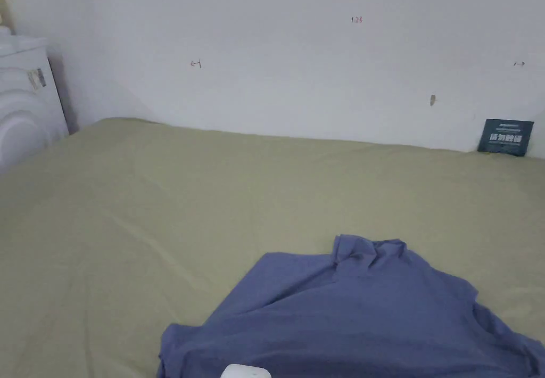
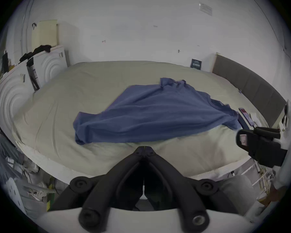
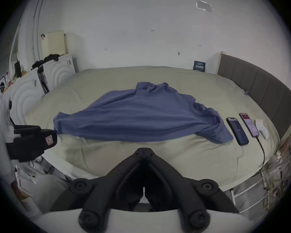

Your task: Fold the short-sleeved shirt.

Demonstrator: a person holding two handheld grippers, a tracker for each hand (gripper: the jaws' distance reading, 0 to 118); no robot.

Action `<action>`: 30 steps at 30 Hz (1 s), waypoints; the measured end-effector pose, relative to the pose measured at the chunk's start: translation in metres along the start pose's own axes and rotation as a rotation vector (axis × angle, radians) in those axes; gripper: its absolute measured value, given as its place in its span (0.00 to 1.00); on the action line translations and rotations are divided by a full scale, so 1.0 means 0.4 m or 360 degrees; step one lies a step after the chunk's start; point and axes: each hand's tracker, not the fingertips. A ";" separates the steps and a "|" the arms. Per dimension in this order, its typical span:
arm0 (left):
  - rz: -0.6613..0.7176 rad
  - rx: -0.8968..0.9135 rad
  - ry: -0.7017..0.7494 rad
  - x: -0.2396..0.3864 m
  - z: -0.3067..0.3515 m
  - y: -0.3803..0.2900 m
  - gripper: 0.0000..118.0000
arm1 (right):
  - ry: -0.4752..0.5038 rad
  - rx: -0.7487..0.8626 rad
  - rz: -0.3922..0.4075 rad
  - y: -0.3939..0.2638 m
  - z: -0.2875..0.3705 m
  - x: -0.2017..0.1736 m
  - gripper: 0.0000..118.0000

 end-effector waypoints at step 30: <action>0.0143 -0.0257 0.0270 -0.289 -0.318 0.084 0.04 | 0.0107 -0.0730 0.0639 0.709 -0.980 0.255 0.89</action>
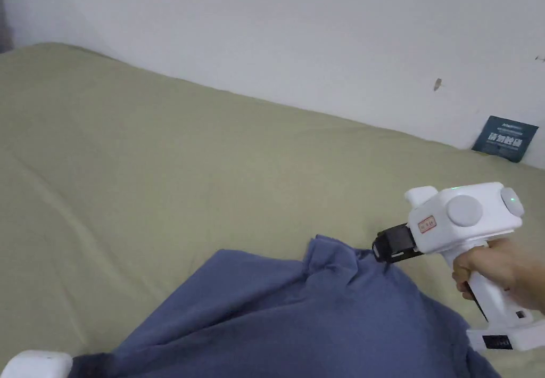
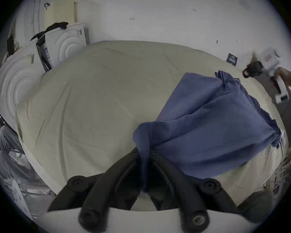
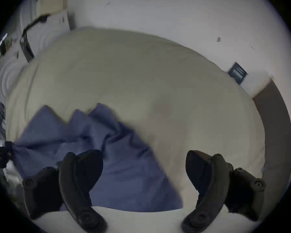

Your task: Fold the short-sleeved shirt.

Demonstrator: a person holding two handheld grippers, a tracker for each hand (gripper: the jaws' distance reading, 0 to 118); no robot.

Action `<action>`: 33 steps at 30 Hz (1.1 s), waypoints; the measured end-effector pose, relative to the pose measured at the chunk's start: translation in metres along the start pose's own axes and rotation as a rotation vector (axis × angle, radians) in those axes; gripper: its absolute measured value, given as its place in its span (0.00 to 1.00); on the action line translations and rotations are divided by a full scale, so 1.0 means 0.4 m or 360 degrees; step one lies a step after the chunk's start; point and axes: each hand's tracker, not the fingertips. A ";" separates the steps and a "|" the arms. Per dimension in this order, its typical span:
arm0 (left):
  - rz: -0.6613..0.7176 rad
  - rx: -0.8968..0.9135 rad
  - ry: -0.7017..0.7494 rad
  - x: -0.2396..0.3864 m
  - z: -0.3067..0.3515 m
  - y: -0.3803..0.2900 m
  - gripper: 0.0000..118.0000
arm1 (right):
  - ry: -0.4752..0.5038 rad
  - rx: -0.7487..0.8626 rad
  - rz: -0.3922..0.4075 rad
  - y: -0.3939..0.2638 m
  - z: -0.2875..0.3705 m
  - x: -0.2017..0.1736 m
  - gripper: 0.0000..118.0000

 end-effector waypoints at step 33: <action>-0.0138 0.0573 -0.0227 0.017 0.159 0.506 0.04 | -0.0108 0.1103 -0.0372 0.064 0.594 0.136 0.04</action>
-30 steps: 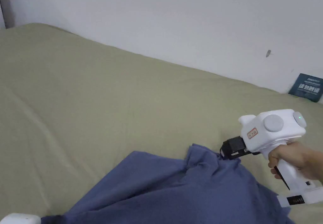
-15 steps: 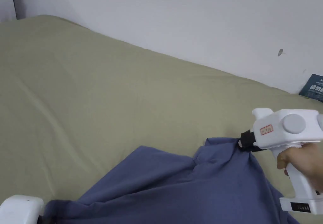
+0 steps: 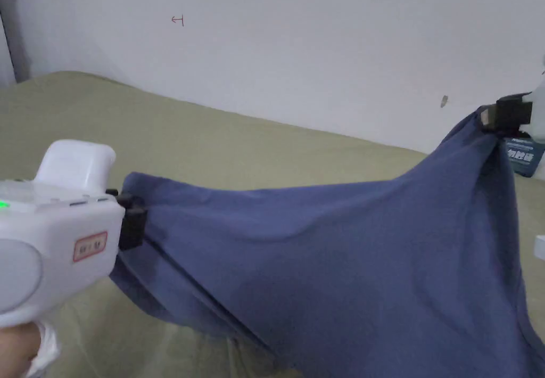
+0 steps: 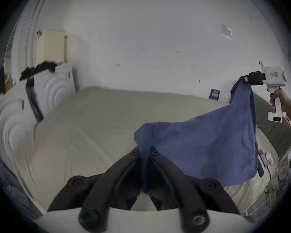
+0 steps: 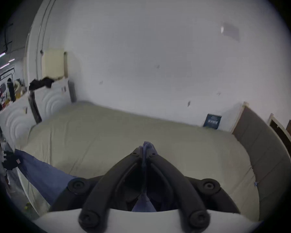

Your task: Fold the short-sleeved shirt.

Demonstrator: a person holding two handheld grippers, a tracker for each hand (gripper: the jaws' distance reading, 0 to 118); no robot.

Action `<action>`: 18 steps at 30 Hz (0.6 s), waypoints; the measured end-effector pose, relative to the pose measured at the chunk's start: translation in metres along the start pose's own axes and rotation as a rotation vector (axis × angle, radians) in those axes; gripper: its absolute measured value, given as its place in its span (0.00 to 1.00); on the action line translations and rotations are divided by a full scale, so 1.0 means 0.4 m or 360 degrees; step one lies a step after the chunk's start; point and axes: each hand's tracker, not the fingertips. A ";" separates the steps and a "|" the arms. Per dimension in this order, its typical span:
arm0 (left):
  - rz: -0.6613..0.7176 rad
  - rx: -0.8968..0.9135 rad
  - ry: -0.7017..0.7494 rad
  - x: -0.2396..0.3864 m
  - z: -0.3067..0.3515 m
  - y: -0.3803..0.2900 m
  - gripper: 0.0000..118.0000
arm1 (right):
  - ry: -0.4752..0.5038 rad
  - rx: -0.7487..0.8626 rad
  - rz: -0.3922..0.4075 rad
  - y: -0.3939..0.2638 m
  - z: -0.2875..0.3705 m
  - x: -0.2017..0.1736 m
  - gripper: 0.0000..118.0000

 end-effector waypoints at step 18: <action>-0.0351 0.0308 0.0101 0.079 -0.247 0.695 0.04 | -0.0504 0.0521 0.0069 0.471 0.003 0.159 0.04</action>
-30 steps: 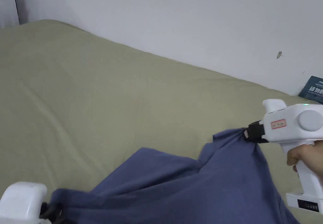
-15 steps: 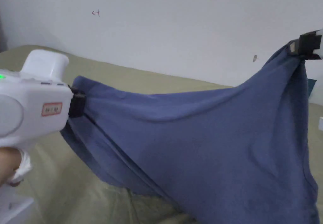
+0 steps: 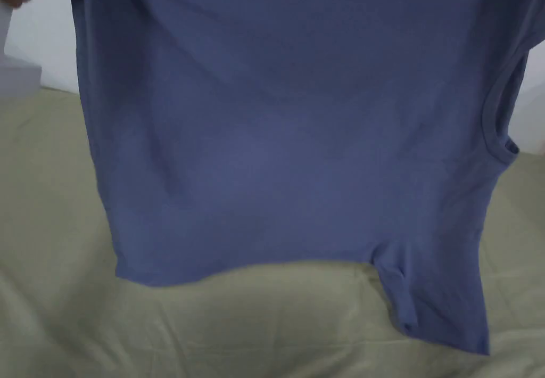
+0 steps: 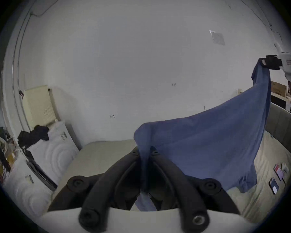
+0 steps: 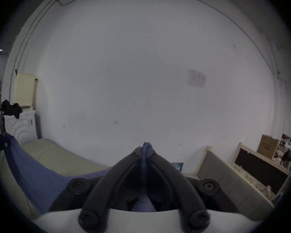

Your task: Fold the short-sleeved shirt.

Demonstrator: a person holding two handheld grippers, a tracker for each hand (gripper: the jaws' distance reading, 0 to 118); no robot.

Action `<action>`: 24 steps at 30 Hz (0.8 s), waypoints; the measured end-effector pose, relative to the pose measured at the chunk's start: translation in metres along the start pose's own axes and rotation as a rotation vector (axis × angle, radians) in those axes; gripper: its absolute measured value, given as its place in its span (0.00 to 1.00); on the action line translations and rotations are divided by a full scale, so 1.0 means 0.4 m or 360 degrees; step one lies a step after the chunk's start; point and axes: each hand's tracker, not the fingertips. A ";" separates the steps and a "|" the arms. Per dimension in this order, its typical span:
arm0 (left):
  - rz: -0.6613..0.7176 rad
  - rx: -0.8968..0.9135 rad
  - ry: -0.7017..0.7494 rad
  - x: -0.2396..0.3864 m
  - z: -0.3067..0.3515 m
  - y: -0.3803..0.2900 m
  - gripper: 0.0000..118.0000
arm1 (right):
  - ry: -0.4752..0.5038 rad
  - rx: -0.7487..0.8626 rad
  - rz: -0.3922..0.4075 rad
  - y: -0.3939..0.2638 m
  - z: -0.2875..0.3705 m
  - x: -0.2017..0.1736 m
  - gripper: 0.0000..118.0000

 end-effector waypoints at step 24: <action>-0.0211 -0.0051 -0.0204 -0.007 0.113 -0.202 0.04 | 0.0309 -0.0115 -0.0091 -0.206 0.254 0.038 0.04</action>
